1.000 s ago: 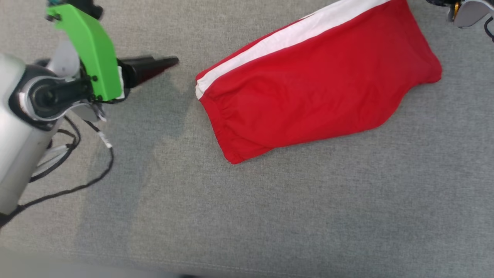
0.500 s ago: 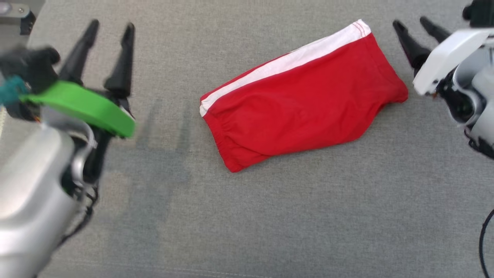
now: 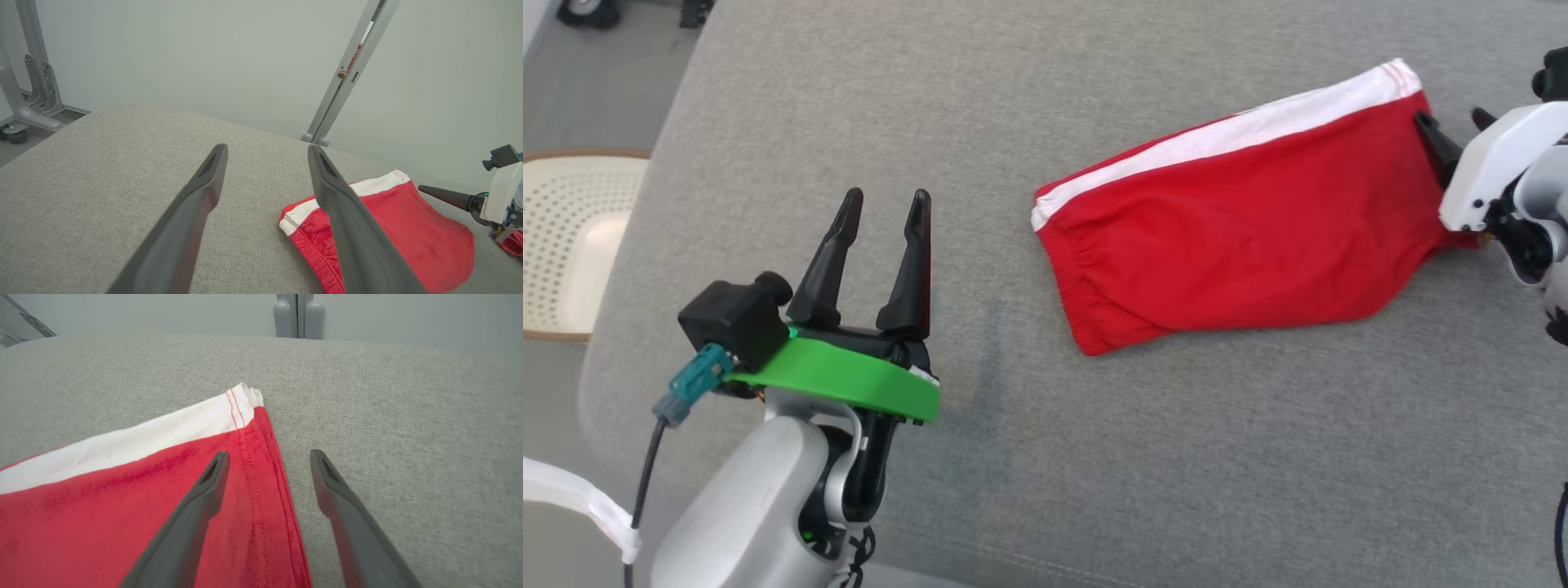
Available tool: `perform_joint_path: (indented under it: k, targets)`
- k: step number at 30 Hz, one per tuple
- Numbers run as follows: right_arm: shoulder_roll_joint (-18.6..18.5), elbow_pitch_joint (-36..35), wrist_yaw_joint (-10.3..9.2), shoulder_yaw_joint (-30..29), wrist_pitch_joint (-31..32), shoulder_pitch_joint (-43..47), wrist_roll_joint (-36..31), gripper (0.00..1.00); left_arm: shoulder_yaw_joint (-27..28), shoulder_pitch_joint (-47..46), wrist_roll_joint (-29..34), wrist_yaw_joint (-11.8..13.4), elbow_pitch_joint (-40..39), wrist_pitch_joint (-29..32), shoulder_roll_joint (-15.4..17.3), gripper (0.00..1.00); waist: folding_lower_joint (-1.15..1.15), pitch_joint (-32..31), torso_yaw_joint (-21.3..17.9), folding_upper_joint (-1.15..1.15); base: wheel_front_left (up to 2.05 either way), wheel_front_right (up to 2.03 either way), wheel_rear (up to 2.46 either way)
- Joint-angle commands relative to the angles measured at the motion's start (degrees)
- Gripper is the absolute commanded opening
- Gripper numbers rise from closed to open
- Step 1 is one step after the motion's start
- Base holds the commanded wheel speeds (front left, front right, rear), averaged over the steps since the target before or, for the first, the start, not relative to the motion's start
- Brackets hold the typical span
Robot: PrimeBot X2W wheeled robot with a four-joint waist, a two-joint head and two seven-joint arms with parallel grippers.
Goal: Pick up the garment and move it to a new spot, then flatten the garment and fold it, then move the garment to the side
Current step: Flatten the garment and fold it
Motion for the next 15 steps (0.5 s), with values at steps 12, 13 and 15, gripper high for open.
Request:
perform_joint_path:
  k: [12, 13, 15]
  targets:
    - [0.8, 4.4, -0.01, 1.2, 19.6, 3.7, 2.0, 1.00, 6.1, 6.9, 6.3, -5.5, 2.5, -0.3, -8.9, 1.00, 0.00, 2.3, 5.1, 0.00, 0.00, 0.00, 0.00]
    - [1.0, 4.7, -0.02, 1.4, 22.5, 4.5, 2.3, 1.00, 6.8, 7.3, 7.2, -5.7, 2.8, -0.3, -9.5, 1.00, 0.00, 2.3, 5.0, 0.00, 0.00, 0.00, 0.00]
    - [1.2, 4.6, -0.03, 1.3, 25.9, 5.2, 3.2, 0.73, 7.9, 8.1, 9.1, -6.4, 3.4, -0.3, -10.7, 1.00, 0.00, 2.3, 4.7, 0.00, 0.00, 0.00, 0.00]
